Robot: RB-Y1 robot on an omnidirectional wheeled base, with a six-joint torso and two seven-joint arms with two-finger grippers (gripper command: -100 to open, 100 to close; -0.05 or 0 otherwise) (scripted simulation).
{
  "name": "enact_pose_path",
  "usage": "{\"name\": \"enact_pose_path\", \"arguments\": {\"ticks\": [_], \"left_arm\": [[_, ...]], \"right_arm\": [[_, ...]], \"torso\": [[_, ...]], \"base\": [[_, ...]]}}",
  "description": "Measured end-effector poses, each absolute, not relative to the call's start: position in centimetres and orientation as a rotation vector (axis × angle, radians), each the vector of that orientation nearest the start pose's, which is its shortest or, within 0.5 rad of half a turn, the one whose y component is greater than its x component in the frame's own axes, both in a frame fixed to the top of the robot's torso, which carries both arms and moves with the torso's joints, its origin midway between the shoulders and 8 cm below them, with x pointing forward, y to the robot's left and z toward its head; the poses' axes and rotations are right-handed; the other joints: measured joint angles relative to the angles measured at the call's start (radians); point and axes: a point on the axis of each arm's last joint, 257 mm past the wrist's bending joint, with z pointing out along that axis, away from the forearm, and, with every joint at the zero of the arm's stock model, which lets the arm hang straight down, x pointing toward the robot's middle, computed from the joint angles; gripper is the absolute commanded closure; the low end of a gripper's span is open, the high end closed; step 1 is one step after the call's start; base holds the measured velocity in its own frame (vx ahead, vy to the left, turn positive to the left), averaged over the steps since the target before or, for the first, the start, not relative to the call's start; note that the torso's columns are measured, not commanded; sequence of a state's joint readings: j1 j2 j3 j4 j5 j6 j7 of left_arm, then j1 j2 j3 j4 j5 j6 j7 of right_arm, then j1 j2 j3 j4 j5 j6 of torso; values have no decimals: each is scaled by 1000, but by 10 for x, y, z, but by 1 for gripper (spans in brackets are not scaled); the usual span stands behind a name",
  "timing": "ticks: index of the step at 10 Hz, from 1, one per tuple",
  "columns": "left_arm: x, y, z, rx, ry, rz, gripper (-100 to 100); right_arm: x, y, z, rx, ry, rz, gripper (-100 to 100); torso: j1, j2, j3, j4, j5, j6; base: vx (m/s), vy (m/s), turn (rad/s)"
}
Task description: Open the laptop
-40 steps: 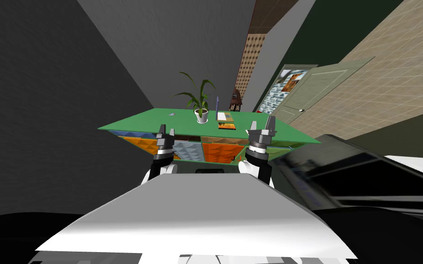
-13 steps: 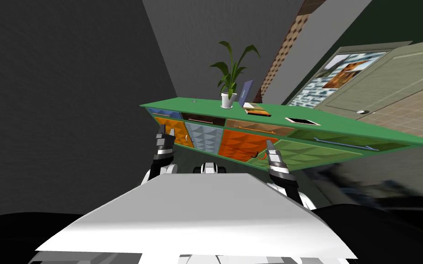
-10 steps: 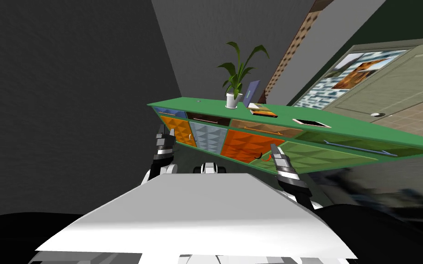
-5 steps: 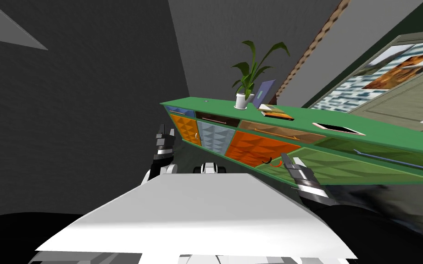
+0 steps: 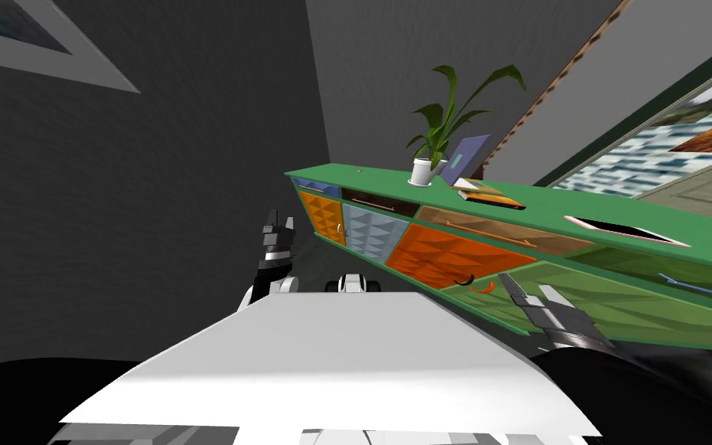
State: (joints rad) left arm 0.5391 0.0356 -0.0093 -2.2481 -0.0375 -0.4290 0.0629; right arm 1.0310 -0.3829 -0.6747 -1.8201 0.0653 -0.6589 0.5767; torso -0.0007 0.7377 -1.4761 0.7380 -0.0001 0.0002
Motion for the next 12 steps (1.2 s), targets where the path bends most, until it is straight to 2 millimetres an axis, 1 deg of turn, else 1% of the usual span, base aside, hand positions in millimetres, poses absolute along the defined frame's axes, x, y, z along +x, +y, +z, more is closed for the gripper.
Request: {"name": "enact_pose_path", "arguments": {"ticks": [1, 2, 3, 4, 5, 6, 7, 9, 10, 11, 12], "left_arm": [[359, 278, -18, -750, 740, -1297, 0], [359, 278, -18, -751, 740, -1297, 0], [359, 278, -18, -750, 740, -1297, 0], [359, 278, -18, -751, 740, -1297, 0], [359, 278, -18, -750, 740, -1297, 0], [359, 278, -18, -751, 740, -1297, 0], [359, 278, -18, -750, 740, -1297, 0], [359, 278, -18, -750, 740, -1297, 0], [359, 278, -18, -751, 740, -1297, 0], [359, 278, -18, -750, 740, -1297, 0], [359, 278, -18, -751, 740, -1297, 0]], "right_arm": [[141, -601, -126, 231, 1507, -309, -100], [132, -613, -123, 211, 1527, -360, -100], [117, -630, -122, 179, 1568, -432, -100], [107, -640, -118, 158, 1588, -482, -100], [86, -656, -114, 129, 1629, -556, -100], [77, -665, -108, 103, 1647, -602, -100], [67, -681, -102, 66, 1686, -674, -100], [45, -700, -82, 2, 1738, -793, -100], [33, -711, -75, -20, 1755, -843, -100], [26, -725, -59, -71, 1781, -907, -100], [19, -734, -52, -90, 1797, -954, -100]], "torso": [[0, -1, -1, 0, 0, -1], [-1, 0, 0, 0, 0, 0], [0, 0, 0, 0, 0, -1], [0, 0, 0, 0, 0, 0], [1, 0, 0, 0, 0, -1], [0, 0, 0, 0, 0, 0], [1, 0, 0, 0, 0, -1], [1, 0, 0, 0, 0, -1], [0, 0, 0, 0, 0, 0], [-1, -1, -1, 0, 0, -1], [0, 0, 0, 0, 0, 0]], "base": [[27, 49, 125], [34, 58, 219], [31, 46, 140], [42, 48, 281], [38, 38, 104], [34, 49, 183], [33, 34, 127], [44, 26, 195], [55, 11, 232], [44, 3, 140], [48, 9, 226]]}}
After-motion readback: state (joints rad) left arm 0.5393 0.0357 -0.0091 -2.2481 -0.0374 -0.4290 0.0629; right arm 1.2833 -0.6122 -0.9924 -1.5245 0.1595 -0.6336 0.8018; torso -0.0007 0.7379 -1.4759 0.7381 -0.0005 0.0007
